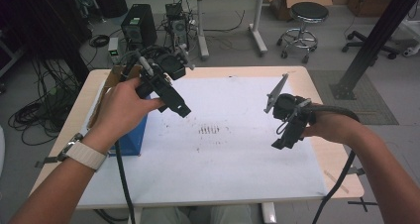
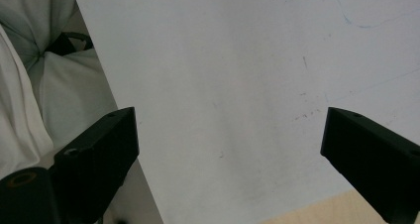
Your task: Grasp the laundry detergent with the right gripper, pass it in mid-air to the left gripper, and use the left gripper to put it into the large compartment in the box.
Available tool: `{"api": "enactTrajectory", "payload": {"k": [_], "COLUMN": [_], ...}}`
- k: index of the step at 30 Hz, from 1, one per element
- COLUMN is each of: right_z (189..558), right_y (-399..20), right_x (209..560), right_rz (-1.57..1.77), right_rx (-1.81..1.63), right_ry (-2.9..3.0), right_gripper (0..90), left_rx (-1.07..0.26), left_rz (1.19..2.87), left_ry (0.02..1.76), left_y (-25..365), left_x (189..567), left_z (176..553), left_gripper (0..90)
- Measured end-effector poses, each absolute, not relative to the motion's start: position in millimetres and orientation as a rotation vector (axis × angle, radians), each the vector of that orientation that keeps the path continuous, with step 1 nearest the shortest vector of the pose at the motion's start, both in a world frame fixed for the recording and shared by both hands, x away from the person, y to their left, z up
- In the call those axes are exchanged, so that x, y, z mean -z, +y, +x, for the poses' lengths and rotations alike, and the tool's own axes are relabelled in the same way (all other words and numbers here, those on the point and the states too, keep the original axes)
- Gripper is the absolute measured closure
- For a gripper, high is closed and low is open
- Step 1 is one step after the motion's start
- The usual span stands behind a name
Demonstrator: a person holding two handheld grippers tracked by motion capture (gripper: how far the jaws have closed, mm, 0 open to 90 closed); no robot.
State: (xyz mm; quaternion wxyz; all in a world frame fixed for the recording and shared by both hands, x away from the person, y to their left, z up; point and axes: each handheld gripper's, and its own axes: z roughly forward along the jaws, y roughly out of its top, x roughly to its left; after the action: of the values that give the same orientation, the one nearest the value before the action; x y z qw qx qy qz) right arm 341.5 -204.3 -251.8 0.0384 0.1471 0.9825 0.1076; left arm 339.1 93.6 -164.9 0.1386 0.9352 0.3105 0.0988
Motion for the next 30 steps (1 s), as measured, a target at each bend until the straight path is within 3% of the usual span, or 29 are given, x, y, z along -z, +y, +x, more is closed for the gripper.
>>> {"api": "enactTrajectory", "payload": {"k": [18,30], "right_z": [346.2,351.6], "right_y": [-197.6,-193.0], "right_x": [250.7,251.1], "right_rz": [0.439,0.428], "right_rx": [-0.344,-0.349], "right_ry": [3.013,3.019], "right_gripper": [7.6,7.6], "left_rx": [-0.244,-0.211], "left_rz": [2.823,2.880], "left_ry": [0.508,0.396], "left_y": [49.2,39.2], "left_x": [184.0,198.2], "left_z": [322.8,321.8], "left_gripper": [6.9,7.1]}}
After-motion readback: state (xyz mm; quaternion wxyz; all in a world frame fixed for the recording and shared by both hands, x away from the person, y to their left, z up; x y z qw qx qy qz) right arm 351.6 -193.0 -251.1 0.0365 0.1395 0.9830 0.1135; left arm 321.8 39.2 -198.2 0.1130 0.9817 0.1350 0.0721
